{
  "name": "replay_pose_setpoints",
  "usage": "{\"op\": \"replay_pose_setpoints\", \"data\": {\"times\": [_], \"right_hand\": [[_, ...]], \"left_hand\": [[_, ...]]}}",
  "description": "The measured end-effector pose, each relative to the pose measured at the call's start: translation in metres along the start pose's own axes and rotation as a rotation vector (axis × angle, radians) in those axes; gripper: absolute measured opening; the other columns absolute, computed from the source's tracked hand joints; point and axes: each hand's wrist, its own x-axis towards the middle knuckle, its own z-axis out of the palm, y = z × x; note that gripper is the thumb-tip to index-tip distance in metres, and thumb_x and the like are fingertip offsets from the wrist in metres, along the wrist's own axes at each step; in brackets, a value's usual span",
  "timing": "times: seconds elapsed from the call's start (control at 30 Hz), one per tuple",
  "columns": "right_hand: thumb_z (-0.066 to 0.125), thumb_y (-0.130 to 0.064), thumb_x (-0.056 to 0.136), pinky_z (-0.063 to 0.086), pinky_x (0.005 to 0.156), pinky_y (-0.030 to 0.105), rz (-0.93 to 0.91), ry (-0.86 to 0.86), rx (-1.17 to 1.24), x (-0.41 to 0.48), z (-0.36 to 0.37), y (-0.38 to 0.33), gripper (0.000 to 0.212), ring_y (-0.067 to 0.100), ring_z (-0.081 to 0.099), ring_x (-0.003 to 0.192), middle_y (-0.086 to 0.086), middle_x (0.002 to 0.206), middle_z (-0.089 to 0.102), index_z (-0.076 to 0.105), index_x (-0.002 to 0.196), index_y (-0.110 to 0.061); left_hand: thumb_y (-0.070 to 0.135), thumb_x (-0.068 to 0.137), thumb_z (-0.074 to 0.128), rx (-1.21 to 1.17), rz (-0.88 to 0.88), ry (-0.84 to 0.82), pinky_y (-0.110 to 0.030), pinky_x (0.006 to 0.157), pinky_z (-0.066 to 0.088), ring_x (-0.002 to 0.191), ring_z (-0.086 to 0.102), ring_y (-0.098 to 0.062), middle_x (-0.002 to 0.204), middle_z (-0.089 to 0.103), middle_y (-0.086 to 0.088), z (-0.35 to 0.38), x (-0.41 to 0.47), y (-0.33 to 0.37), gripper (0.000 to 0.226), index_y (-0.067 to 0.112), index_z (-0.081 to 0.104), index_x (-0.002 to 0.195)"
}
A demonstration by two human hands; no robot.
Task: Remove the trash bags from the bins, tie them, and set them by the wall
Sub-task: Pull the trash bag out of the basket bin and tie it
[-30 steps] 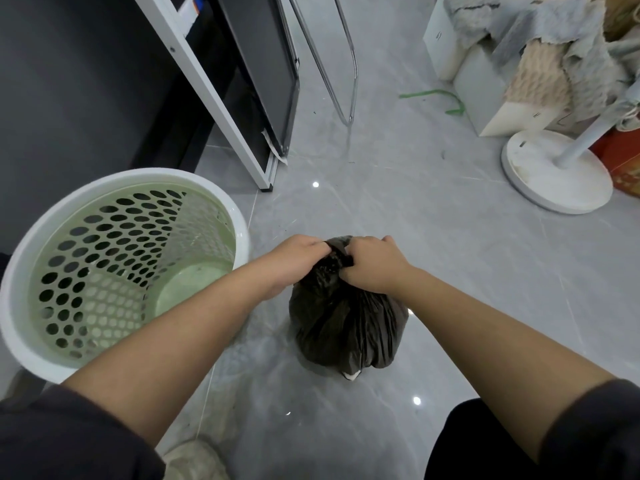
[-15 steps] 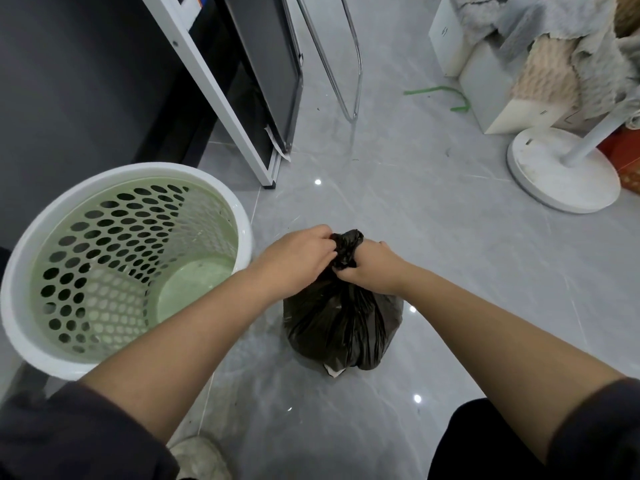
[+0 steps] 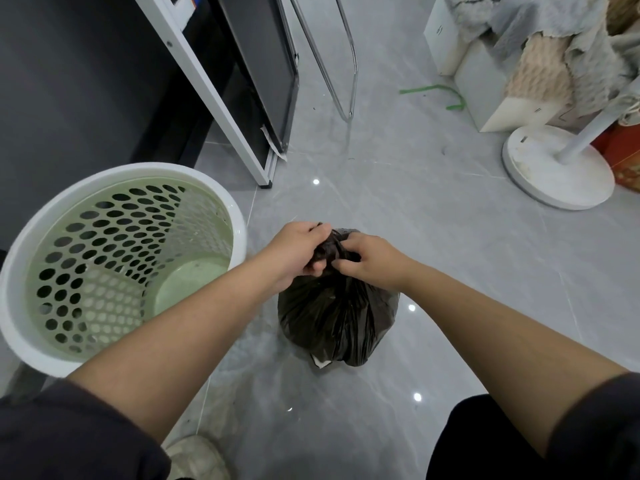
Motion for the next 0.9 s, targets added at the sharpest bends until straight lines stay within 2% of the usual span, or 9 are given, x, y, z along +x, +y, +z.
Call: {"op": "replay_pose_setpoints", "data": {"times": [0.13,0.2,0.27,0.4,0.47,0.57,0.63,0.8,0.9], "right_hand": [[0.054,-0.030,0.094,0.046,0.086,0.039,-0.024,-0.025,0.056,-0.002,0.000,-0.003,0.026,0.024,0.056,0.091,0.008,0.095,0.060,0.063,0.092,-0.006],[0.053,-0.027,0.095,0.044,0.073,0.028,-0.021,-0.037,0.066,-0.003,-0.002,-0.006,0.023,0.020,0.053,0.080,0.001,0.083,0.054,0.057,0.079,-0.011],[0.052,-0.027,0.095,0.038,0.064,0.023,-0.008,-0.046,0.071,-0.003,-0.003,-0.006,0.024,0.015,0.049,0.074,-0.004,0.077,0.048,0.054,0.077,-0.012],[0.053,-0.030,0.094,0.046,0.074,0.037,-0.019,-0.053,0.025,-0.002,-0.005,0.000,0.030,0.025,0.055,0.078,0.007,0.083,0.058,0.062,0.086,-0.003],[0.056,-0.030,0.091,0.048,0.082,0.042,-0.034,-0.042,0.034,-0.003,-0.005,0.003,0.024,0.024,0.059,0.084,0.007,0.091,0.065,0.068,0.096,-0.010],[0.060,-0.034,0.083,0.051,0.083,0.039,-0.035,0.012,0.044,-0.004,-0.004,0.002,0.023,0.020,0.062,0.090,-0.002,0.095,0.070,0.069,0.103,-0.027],[0.059,-0.040,0.080,0.052,0.077,0.038,0.000,0.059,-0.039,-0.004,-0.004,0.001,0.023,0.016,0.061,0.085,-0.006,0.088,0.069,0.068,0.100,-0.032],[0.053,-0.045,0.083,0.032,0.053,0.026,0.038,0.244,-0.388,-0.003,-0.009,-0.005,0.023,0.017,0.050,0.069,-0.006,0.063,0.051,0.065,0.083,-0.025],[0.053,-0.045,0.085,0.029,0.058,0.029,-0.003,0.325,-0.512,-0.003,-0.012,-0.006,0.028,0.023,0.052,0.076,-0.003,0.069,0.049,0.063,0.076,-0.021]], "left_hand": [[0.014,0.099,0.046,-0.329,0.017,0.089,-0.021,0.045,0.047,0.042,0.056,-0.009,0.069,0.060,-0.008,0.005,0.002,0.004,0.012,0.007,0.053,0.092],[0.007,0.099,0.042,-0.255,0.100,0.064,-0.019,0.048,0.048,0.046,0.060,-0.009,0.078,0.066,-0.011,0.005,0.004,0.002,0.014,0.010,0.055,0.103],[0.005,0.097,0.040,0.135,0.232,0.061,-0.021,0.054,0.048,0.051,0.063,-0.010,0.079,0.067,-0.013,0.003,0.004,-0.003,0.026,0.017,0.060,0.106],[0.008,0.091,0.045,1.349,0.575,0.020,-0.032,0.068,0.046,0.083,0.059,-0.021,0.096,0.063,-0.002,-0.004,-0.001,-0.010,0.031,0.022,0.056,0.117],[0.009,0.093,0.044,1.507,0.668,-0.005,-0.032,0.065,0.039,0.088,0.056,-0.023,0.100,0.058,-0.003,-0.001,-0.003,-0.008,0.023,0.015,0.053,0.113],[0.022,0.098,0.044,1.567,0.696,0.006,-0.029,0.065,0.033,0.091,0.057,-0.023,0.102,0.056,-0.004,0.002,0.000,-0.005,0.019,0.013,0.054,0.111],[0.026,0.097,0.045,1.536,0.603,-0.005,-0.030,0.064,0.034,0.089,0.058,-0.025,0.097,0.058,-0.004,0.004,0.001,-0.003,0.020,0.015,0.058,0.108],[0.025,0.093,0.052,1.095,0.258,-0.005,-0.028,0.059,0.036,0.073,0.053,-0.016,0.073,0.058,0.003,0.004,0.006,0.008,0.021,0.017,0.061,0.076],[0.026,0.092,0.054,0.961,0.197,0.031,-0.024,0.056,0.041,0.065,0.056,-0.013,0.068,0.064,0.002,-0.002,0.007,0.016,0.027,0.023,0.057,0.065]]}}
